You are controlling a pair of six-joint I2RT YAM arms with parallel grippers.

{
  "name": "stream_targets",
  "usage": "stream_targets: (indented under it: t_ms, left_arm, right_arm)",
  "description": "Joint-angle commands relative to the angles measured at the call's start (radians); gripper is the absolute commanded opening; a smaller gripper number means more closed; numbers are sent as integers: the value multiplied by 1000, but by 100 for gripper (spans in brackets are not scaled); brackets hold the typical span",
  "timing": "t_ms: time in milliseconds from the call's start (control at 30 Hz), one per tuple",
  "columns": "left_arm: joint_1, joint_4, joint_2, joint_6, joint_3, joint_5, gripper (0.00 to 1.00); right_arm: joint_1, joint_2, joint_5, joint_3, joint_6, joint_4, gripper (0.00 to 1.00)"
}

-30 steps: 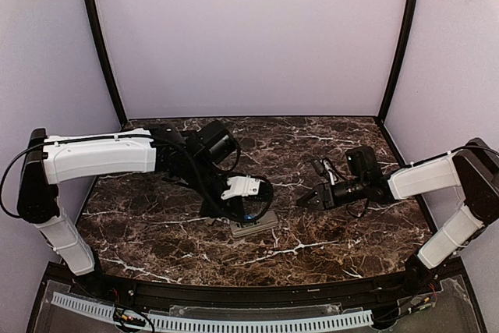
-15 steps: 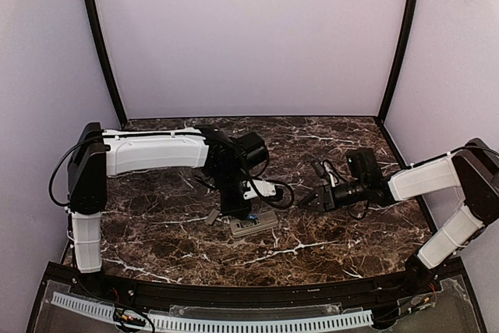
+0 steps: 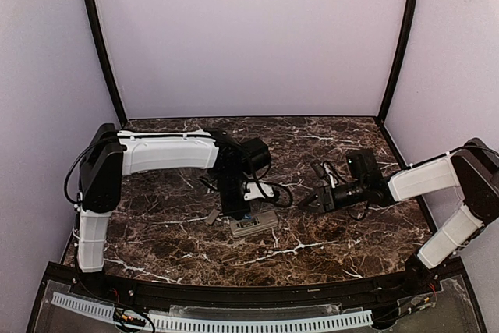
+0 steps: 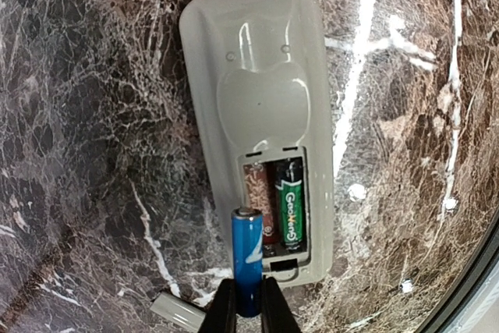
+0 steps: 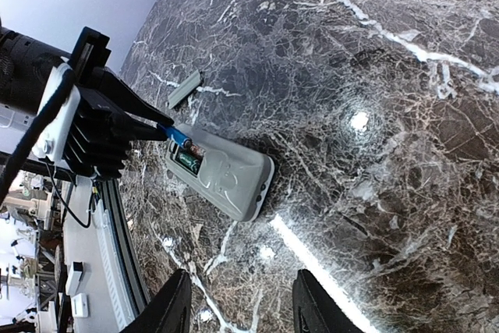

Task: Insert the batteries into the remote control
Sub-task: Load the battery into the battery compartment.

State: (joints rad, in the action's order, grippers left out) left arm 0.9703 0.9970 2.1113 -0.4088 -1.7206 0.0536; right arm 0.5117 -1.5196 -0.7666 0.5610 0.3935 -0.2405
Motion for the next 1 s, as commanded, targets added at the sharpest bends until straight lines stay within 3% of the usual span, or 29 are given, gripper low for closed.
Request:
stream_targets:
  t_ms: [0, 967]
  left_arm:
    - [-4, 41, 14, 9, -30, -2, 4]
    - [-3, 75, 69, 23, -65, 41, 7]
  right_arm:
    - [-1, -11, -3, -20, 0, -31, 43]
    - [-6, -8, 1, -41, 4, -45, 43]
